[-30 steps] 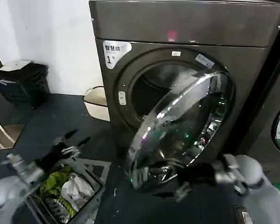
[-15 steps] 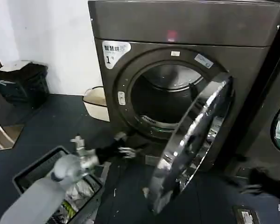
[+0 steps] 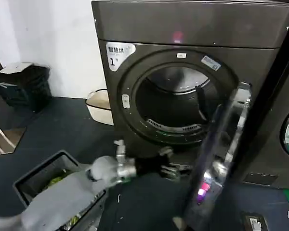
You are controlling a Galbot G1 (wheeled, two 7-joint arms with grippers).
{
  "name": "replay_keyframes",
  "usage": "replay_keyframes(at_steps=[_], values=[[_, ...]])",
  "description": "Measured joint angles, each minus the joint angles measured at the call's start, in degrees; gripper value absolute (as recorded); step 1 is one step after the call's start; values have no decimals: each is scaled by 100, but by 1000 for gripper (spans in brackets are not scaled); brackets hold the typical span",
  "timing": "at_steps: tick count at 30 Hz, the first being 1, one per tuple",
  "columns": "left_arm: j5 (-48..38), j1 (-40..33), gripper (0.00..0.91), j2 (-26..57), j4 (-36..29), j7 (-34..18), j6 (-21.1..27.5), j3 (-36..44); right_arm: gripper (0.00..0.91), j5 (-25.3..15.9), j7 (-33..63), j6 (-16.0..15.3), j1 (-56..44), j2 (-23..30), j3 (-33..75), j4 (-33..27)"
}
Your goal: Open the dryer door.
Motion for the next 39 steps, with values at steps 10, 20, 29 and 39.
replay_keyframes(at_steps=[10, 20, 29, 39], values=[[68, -720, 907, -1085, 618, -333, -66, 1020, 907, -299, 637, 9, -479, -509, 1592, -1084], [527, -988, 907, -2486, 1652, -842, -295, 1370, 907, -280, 549, 12, -662, -482, 2093, -1135], [785, -953, 907, -3338, 2313, -1317, -427, 1201, 907, -261, 497, 35, -718, -396, 2186, -1108], [1221, -886, 907, -3306, 2262, -1930, -1278, 834, 907, -261, 487, 39, -683, -422, 2212, -1066]])
